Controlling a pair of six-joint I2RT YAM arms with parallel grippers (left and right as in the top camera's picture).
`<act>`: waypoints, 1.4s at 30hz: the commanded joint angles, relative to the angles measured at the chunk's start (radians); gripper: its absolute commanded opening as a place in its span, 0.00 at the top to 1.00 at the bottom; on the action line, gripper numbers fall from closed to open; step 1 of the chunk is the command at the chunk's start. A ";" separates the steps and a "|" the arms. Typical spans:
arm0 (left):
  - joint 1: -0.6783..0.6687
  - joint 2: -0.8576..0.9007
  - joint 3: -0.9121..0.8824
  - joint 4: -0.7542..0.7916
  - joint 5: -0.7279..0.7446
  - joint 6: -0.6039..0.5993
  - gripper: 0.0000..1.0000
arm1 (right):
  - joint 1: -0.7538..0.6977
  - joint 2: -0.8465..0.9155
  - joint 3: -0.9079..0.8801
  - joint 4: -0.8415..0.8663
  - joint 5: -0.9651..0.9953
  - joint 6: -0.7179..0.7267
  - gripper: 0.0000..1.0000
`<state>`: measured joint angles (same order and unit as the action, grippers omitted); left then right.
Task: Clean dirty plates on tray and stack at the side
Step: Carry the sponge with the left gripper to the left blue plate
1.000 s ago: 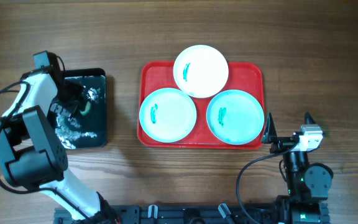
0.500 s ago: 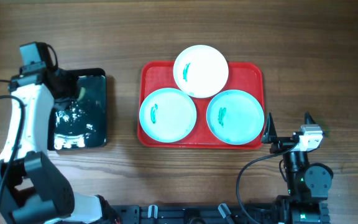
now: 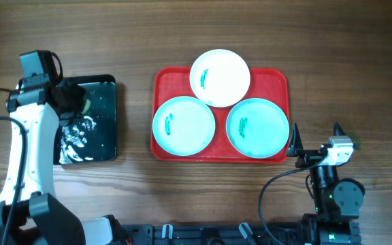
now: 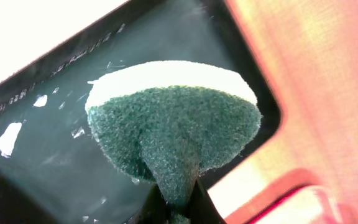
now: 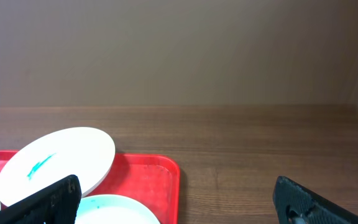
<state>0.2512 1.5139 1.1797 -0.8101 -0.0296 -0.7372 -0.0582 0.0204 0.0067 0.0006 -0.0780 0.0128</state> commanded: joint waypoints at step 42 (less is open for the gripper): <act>-0.787 0.239 -0.186 0.299 0.106 0.153 0.96 | -0.005 -0.003 -0.002 0.104 -0.210 0.217 0.00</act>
<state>-0.5335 1.7390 0.9955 -0.5285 0.0978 -0.5777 -0.0586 0.0208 0.0063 0.0765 -0.1146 0.0517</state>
